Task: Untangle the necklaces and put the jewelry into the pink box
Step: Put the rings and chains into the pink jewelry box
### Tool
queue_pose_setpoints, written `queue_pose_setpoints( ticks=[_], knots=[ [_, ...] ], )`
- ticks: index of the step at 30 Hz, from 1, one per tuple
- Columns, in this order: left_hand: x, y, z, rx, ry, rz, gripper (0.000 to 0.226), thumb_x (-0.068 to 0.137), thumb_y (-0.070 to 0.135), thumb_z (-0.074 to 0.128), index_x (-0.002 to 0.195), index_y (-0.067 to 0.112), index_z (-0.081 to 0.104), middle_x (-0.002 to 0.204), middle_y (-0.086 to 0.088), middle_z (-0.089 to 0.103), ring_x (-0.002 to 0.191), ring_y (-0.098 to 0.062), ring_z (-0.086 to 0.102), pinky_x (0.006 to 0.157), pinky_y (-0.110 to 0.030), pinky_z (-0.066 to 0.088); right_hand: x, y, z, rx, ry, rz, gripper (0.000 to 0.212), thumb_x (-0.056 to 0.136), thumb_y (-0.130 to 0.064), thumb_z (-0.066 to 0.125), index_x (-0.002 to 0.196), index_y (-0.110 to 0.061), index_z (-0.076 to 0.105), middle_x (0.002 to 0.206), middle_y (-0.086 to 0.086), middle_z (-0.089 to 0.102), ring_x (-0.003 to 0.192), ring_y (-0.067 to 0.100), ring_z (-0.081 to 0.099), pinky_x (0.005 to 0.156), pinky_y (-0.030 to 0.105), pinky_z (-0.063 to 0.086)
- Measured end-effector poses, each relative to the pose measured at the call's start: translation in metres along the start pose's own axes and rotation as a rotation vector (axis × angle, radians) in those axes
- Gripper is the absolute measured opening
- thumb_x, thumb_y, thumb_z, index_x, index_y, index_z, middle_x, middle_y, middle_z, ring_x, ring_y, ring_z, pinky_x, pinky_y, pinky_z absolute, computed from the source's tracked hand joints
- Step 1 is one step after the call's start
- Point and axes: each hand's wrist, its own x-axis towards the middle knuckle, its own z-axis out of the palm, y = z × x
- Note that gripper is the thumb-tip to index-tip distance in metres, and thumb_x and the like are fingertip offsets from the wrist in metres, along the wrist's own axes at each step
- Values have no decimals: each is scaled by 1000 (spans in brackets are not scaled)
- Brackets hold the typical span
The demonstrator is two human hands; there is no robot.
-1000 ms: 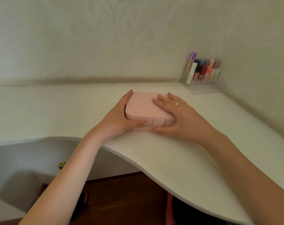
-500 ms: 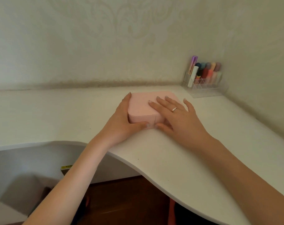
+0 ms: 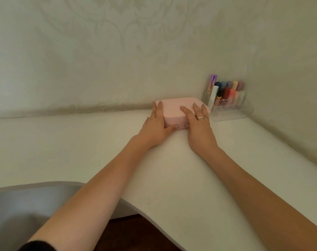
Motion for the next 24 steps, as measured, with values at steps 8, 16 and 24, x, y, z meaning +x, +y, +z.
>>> queue_pose_setpoints(
  ticks=[8,16,24],
  knots=[
    [32,3,18,-78,23,26,104,87,39,62,147,8,-18,159,-12,-8,144,-27,19,114,-34,23,17,27,5,35,33,7,66,91,5,40,146,-31,30,159,9,9,147,25,-4,116,40,17],
    [42,-10,13,-187,-81,28,110,87,34,64,144,12,-26,159,-6,-13,146,-17,6,118,-29,12,18,24,-3,99,-32,9,56,98,-5,41,147,-29,28,160,7,2,146,23,-9,115,36,12],
    [46,-19,14,-252,-95,28,112,85,33,66,144,17,-27,160,0,1,144,-13,16,118,-36,18,16,23,-6,141,-47,1,55,97,-8,43,147,-28,29,159,9,6,146,24,-7,113,29,6]
  ],
)
